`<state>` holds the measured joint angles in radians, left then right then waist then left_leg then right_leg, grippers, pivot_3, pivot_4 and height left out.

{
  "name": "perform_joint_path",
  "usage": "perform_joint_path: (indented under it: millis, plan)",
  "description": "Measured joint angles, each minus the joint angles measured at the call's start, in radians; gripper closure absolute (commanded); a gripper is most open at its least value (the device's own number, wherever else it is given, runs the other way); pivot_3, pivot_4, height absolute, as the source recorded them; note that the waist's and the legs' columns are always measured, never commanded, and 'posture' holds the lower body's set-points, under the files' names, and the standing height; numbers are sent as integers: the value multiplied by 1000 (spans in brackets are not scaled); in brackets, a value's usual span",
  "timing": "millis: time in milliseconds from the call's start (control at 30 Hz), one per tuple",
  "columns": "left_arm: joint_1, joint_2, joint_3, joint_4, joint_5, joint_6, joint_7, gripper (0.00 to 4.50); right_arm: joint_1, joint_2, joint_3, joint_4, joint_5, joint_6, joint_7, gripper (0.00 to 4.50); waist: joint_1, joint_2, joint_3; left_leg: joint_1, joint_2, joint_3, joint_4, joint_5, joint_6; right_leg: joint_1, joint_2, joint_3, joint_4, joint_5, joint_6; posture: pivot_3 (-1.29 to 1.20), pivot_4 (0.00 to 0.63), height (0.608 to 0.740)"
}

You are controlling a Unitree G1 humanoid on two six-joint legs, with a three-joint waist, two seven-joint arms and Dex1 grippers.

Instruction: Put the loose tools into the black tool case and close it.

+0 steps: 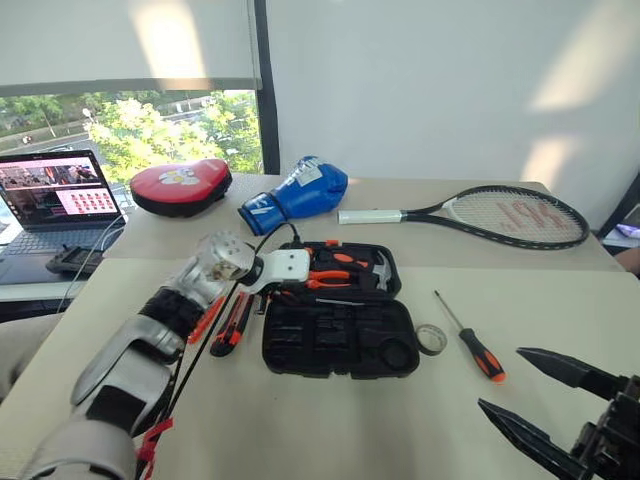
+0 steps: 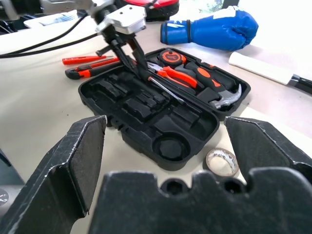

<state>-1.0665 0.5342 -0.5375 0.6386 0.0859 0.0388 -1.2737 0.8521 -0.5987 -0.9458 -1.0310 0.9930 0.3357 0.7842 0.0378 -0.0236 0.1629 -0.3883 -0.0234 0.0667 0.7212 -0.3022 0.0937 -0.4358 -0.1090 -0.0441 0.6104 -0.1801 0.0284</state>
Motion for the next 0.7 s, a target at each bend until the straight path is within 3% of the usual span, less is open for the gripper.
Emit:
perform_joint_path:
  millis: [233,567,633,700]
  plan:
    - [0,-23,11,0,41,0,-36,3770,90,-42,91,-1,-29,-155,-73,0,2,1,-1,0,0,0,2,-1,1,0,-3,0,0,-2,3,0,150,740]
    - [69,-31,19,-193,57,314,-75,3770,104,-117,149,0,-48,-199,-153,0,1,1,-1,-3,0,0,1,-2,1,-2,-2,0,0,-2,3,0,150,740]
    - [75,-35,19,-210,61,331,-74,2869,104,-125,149,0,-48,-200,-159,0,1,1,-1,-3,0,0,1,-3,2,-2,-2,0,0,-2,3,0,150,740]
    - [79,-40,18,-207,64,322,-76,2357,103,-136,150,0,-48,-201,-162,0,1,1,-1,-3,-1,0,2,-3,3,-2,-2,0,0,-2,4,0,150,740]
